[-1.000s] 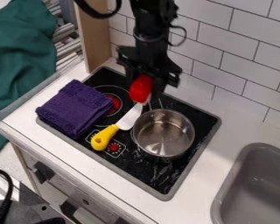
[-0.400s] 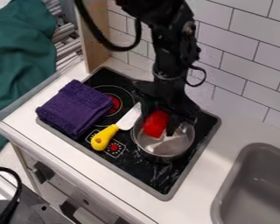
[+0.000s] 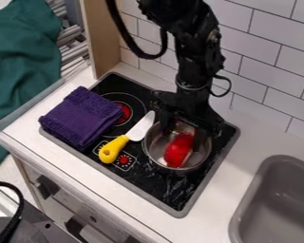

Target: Put the red object in the silver pot

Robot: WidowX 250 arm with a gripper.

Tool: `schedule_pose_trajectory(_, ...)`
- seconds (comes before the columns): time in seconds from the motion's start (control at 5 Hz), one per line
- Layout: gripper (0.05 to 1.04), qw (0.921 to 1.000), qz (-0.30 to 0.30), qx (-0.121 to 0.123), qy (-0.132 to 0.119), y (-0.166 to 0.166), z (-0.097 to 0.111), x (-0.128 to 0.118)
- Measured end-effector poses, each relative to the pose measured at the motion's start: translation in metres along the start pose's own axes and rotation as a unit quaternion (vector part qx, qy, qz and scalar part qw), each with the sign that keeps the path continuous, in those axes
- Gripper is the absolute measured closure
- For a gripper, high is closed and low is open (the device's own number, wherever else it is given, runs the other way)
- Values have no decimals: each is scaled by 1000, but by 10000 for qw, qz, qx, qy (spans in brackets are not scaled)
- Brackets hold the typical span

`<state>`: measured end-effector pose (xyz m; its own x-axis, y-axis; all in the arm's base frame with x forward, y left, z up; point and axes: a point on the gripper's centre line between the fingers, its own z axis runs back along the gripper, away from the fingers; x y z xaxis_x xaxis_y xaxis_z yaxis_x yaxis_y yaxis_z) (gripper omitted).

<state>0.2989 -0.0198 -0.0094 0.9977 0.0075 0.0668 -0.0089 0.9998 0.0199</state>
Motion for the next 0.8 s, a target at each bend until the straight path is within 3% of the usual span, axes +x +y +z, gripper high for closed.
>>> schedule_pose_trajectory(0.2,64,10000,-15,-2,-23,0,0,1)
schedule_pose_trajectory(0.4,73,10000,-13,46,-27,4,6,0)
schedule_pose_trajectory(0.6,73,9986,281,122,-428,21,41,4)
schedule_pose_trajectory(0.8,73,9954,724,26,-620,47,53,5)
